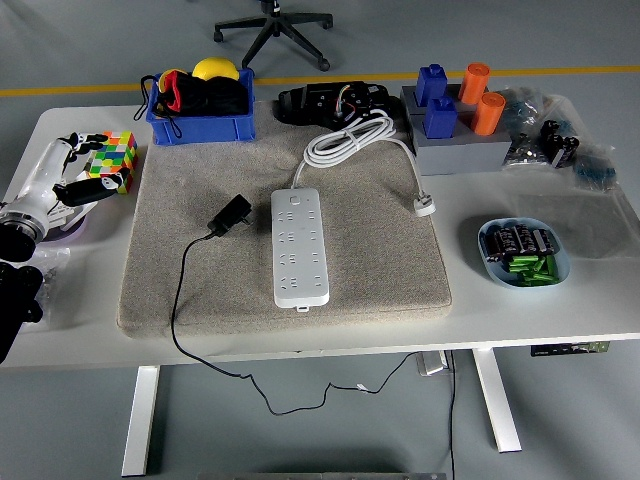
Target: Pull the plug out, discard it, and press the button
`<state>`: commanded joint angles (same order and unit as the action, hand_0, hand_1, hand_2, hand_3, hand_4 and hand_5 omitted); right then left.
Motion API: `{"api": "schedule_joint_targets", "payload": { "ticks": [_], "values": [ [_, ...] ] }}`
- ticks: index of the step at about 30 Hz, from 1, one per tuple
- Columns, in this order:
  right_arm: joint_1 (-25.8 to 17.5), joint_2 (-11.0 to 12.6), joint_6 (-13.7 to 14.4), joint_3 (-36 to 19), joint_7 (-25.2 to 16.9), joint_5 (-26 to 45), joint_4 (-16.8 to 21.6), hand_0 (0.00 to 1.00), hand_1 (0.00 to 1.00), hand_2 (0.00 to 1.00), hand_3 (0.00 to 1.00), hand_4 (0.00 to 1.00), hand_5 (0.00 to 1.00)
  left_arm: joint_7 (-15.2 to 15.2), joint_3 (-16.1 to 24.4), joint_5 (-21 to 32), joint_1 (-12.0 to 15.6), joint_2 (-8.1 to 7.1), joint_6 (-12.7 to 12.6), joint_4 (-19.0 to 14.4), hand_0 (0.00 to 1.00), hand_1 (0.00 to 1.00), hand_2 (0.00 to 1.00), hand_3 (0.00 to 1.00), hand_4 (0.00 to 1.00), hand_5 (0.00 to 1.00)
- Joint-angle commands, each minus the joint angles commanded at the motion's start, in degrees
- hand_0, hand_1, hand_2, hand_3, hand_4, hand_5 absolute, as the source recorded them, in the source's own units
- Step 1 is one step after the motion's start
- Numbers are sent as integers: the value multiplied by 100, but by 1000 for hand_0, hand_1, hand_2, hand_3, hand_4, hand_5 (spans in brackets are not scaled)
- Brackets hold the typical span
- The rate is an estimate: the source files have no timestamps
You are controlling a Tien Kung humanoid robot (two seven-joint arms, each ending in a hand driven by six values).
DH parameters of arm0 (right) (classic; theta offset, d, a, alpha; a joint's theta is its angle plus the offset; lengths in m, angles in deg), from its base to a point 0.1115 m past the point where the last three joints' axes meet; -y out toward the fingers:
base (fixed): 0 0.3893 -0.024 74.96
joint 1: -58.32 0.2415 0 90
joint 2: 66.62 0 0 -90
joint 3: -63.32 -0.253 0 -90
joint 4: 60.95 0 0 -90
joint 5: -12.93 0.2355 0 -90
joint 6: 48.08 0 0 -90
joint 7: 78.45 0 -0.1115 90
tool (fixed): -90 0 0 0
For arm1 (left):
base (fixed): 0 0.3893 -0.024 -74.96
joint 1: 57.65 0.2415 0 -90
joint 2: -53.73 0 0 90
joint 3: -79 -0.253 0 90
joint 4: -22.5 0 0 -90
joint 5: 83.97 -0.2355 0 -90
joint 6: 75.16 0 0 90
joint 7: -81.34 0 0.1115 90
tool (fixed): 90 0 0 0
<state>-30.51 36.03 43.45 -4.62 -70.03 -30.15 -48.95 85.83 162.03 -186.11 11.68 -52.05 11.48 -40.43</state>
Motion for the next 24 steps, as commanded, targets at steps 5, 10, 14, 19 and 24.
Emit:
{"api": "schedule_joint_targets", "payload": {
  "ticks": [5, 10, 14, 19, 24],
  "values": [
    [63, 20, 29, -92, -2, -21, 7, 752, 669, 657, 620, 680, 510, -2, 107, -22, -14, -22, -1, -22, 866, 877, 819, 791, 757, 265],
    [58, -4, 22, -67, -3, -16, -7, 751, 669, 657, 619, 675, 510, -4, 181, -37, 39, -19, 3, -54, 865, 876, 819, 793, 757, 265],
    [118, -11, 26, -11, -15, 1, 0, 751, 669, 657, 619, 674, 509, -4, 237, -50, 46, -15, -3, -79, 865, 875, 819, 792, 756, 266],
    [225, 10, 17, 148, 0, 45, -18, 751, 669, 657, 619, 673, 509, 7, 161, -105, 53, -46, -16, -128, 865, 875, 818, 792, 755, 263],
    [155, 49, 35, 180, 11, 53, -10, 751, 669, 657, 619, 673, 509, 3, 121, -104, 172, -18, -19, -159, 865, 875, 818, 792, 755, 263]
  ]
}}
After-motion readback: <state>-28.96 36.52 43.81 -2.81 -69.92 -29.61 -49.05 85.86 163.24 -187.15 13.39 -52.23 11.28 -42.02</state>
